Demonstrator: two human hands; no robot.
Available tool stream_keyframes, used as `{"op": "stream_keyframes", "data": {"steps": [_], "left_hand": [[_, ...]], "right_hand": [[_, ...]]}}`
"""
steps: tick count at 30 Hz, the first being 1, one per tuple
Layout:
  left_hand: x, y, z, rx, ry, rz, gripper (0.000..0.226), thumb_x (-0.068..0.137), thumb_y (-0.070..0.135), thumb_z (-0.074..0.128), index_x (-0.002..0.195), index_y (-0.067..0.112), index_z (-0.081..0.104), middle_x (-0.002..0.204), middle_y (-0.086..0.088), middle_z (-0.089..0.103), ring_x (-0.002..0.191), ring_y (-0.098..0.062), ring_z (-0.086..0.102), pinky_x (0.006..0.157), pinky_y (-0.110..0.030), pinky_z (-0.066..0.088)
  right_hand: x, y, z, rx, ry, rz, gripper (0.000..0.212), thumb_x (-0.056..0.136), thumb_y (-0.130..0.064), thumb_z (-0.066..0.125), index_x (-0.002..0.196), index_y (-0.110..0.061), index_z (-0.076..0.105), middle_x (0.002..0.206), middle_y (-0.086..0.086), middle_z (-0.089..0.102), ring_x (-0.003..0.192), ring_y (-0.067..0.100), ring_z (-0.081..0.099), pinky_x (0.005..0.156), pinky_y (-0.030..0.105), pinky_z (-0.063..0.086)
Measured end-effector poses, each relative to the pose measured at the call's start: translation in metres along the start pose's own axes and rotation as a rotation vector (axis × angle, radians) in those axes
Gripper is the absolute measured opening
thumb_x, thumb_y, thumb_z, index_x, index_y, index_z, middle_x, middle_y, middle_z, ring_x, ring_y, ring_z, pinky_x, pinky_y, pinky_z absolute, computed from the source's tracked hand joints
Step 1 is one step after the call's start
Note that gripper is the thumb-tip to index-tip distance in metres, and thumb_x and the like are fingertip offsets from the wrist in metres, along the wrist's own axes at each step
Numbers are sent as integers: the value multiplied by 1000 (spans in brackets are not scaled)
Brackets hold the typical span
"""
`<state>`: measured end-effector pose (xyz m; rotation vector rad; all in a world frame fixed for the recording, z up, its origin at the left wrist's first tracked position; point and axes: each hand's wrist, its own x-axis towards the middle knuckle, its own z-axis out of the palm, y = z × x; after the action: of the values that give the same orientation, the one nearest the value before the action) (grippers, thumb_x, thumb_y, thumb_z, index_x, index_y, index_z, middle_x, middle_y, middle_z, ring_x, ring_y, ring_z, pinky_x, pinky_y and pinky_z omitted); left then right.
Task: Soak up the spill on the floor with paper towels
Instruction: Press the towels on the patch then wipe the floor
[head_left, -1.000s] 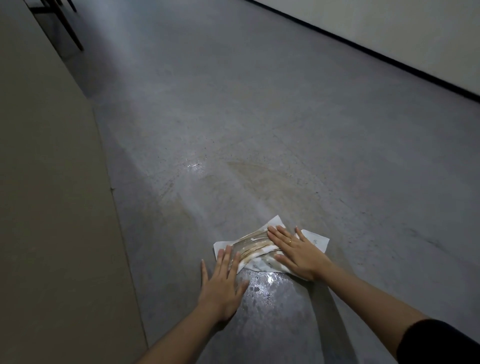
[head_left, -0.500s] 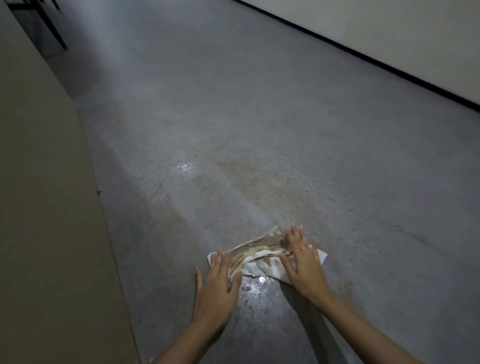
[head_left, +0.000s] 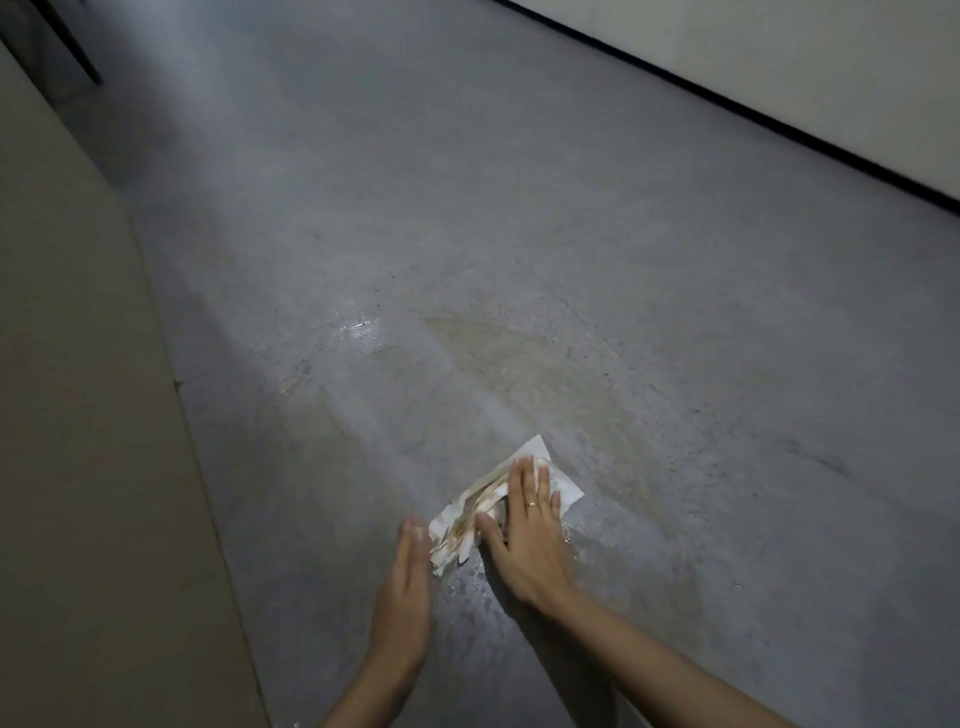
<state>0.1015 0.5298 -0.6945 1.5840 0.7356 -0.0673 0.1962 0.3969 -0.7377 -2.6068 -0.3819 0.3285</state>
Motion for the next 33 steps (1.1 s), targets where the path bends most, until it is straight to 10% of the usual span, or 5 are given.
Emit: {"op": "stream_keyframes", "data": {"steps": [7, 17, 22, 33], "left_hand": [[2, -15, -32, -204, 256, 73, 51, 97, 51, 34, 142, 28, 43, 145, 15, 45, 134, 1, 38, 117, -35, 24], [5, -11, -50, -295, 373, 119, 66, 84, 65, 35, 138, 29, 46, 140, 9, 52, 132, -5, 44, 117, -41, 27], [6, -8, -49, -305, 360, 145, 43, 104, 37, 29, 141, 21, 44, 141, 5, 50, 132, -8, 44, 117, -41, 26], [4, -7, -57, -290, 410, 125, 44, 102, 43, 30, 134, 23, 53, 136, 6, 55, 128, -11, 49, 114, -43, 31]], "right_hand": [[14, -26, 16, -85, -18, -162, 70, 97, -56, 26, 150, -38, -16, 158, -1, -26, 143, 19, -32, 118, 39, -14], [10, -48, 33, -205, -139, -375, 70, 97, -55, 20, 154, -26, -9, 159, 3, -22, 144, 21, -29, 119, 44, -8], [-7, -59, 45, -253, -210, -550, 66, 101, -47, 21, 155, -17, -3, 161, 5, -14, 146, 23, -22, 119, 49, -2], [-5, 34, -21, -385, -294, -711, 60, 105, -40, 24, 154, -24, -5, 161, -6, -13, 146, 11, -20, 121, 35, -6]]}}
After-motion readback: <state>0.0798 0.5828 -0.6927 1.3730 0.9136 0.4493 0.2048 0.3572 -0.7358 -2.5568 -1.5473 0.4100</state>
